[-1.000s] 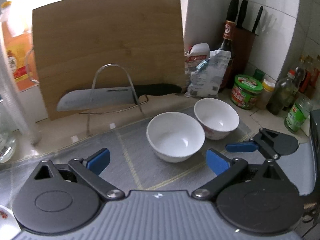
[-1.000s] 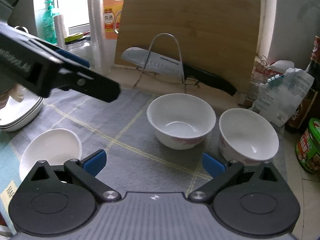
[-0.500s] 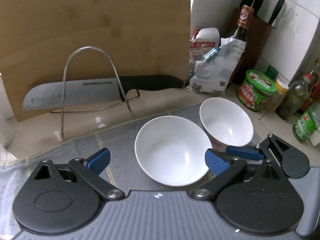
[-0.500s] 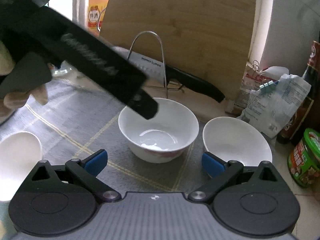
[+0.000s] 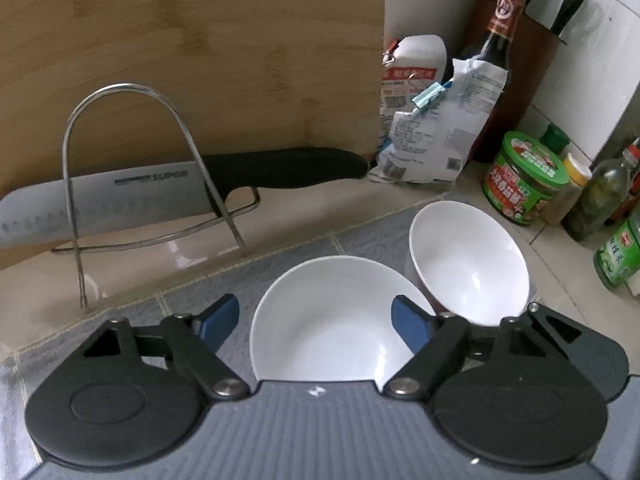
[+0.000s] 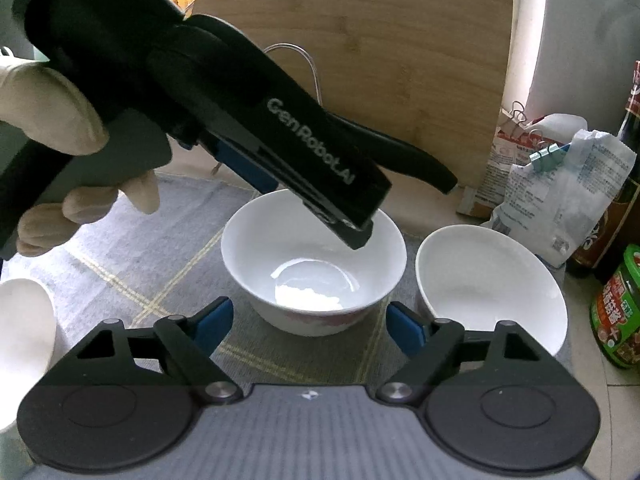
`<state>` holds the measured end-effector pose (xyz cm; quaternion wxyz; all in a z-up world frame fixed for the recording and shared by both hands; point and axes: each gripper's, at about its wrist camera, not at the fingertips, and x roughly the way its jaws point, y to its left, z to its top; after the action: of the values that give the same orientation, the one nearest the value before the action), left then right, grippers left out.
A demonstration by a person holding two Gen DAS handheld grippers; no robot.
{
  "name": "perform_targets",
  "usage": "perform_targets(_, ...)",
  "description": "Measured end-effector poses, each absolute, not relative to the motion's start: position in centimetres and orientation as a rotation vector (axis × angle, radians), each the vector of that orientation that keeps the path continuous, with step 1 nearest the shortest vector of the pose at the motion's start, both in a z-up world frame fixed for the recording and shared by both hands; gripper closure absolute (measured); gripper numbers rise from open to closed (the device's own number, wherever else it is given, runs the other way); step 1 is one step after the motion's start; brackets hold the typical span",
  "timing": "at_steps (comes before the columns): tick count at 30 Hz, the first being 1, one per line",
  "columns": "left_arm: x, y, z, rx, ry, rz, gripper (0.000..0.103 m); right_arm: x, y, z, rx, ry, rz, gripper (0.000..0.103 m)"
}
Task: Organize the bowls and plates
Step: 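Grasp the rim of the white bowl with the left gripper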
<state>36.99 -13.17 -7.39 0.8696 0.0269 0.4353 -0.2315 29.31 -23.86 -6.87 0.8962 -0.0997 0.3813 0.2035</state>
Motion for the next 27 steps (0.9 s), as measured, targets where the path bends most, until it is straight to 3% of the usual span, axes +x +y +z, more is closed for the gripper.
perform_targets(7, 37.78, -13.62, -8.26, 0.054, 0.935, -0.506, 0.031, 29.67, -23.80, -6.92, -0.204, 0.784, 0.421, 0.020)
perform_targets(27, 37.25, -13.70, -8.01, 0.078, 0.919, -0.525, 0.031, 29.58, -23.92, -6.88, -0.213, 0.794, 0.427, 0.021)
